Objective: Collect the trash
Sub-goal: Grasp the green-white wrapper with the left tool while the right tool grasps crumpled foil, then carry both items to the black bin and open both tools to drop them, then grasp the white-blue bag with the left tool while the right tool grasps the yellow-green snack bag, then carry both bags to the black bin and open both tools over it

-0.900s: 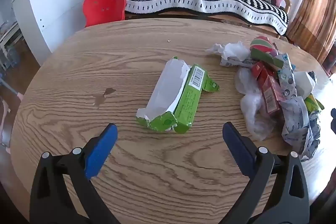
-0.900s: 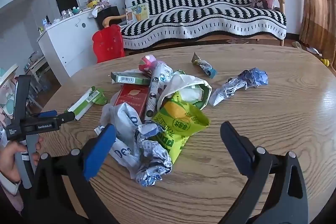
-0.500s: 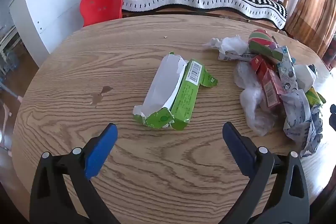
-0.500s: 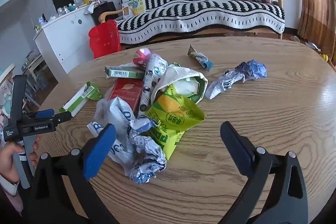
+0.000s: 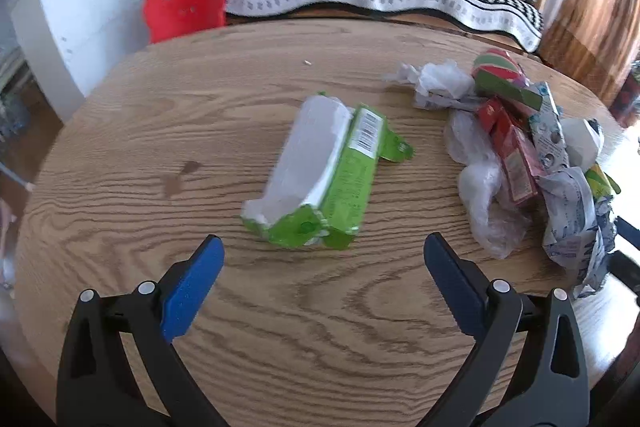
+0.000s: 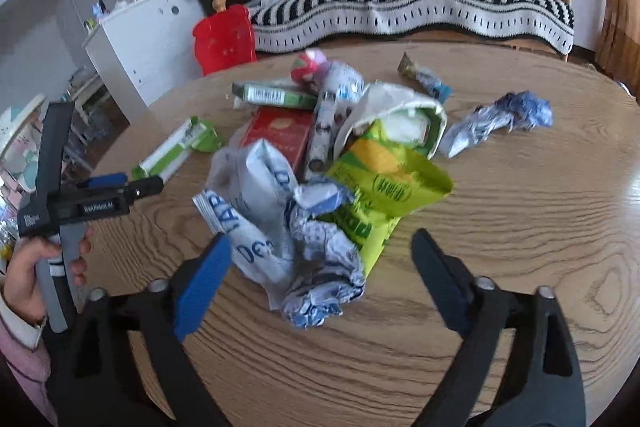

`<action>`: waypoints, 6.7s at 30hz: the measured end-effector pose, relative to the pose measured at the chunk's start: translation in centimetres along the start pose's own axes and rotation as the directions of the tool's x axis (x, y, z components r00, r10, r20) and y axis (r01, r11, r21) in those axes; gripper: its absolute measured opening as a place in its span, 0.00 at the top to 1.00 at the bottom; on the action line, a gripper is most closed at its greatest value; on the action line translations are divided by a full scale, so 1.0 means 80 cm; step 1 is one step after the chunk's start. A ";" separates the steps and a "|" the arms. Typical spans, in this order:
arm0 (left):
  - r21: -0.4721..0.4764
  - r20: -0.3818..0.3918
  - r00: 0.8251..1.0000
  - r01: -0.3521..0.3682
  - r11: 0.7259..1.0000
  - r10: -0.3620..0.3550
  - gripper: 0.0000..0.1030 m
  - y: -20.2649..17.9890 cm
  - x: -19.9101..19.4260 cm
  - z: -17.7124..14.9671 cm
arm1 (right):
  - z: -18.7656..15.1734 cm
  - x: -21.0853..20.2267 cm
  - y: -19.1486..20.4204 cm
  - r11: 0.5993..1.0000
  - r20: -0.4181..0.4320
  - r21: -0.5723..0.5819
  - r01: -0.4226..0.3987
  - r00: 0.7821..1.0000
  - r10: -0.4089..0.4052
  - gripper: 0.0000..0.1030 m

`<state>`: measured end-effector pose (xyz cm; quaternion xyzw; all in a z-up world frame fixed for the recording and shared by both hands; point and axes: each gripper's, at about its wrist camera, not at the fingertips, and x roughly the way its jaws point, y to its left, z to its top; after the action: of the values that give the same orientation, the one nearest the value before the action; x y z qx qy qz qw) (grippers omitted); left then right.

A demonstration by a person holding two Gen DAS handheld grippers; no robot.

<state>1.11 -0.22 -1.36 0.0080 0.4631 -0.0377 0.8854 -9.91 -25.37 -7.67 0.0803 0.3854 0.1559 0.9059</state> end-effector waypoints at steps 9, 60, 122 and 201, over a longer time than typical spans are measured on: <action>0.011 0.066 0.998 -0.015 1.000 0.014 0.07 -0.003 0.018 0.017 | -0.001 0.012 0.009 0.999 0.018 0.015 0.039 0.999 -0.039 0.22; 0.404 0.057 0.771 0.563 0.721 -0.634 0.77 -0.368 -0.166 -0.092 | -0.144 -0.297 -0.201 0.865 0.258 0.474 0.164 0.914 -0.314 0.74; 0.232 0.110 0.964 0.210 0.950 -0.240 0.06 -0.206 -0.035 -0.054 | 0.009 -0.109 -0.083 0.960 0.025 0.265 0.094 0.994 -0.104 0.07; 0.149 0.074 0.941 0.316 0.937 -0.329 0.60 -0.162 0.008 -0.055 | 0.008 -0.053 -0.070 0.968 0.068 0.242 0.072 0.993 -0.091 0.59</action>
<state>-3.08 -12.96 -4.12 -0.0102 0.4109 -0.2141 0.8861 -10.99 -32.13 -5.90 0.1789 0.3682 0.0678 0.9099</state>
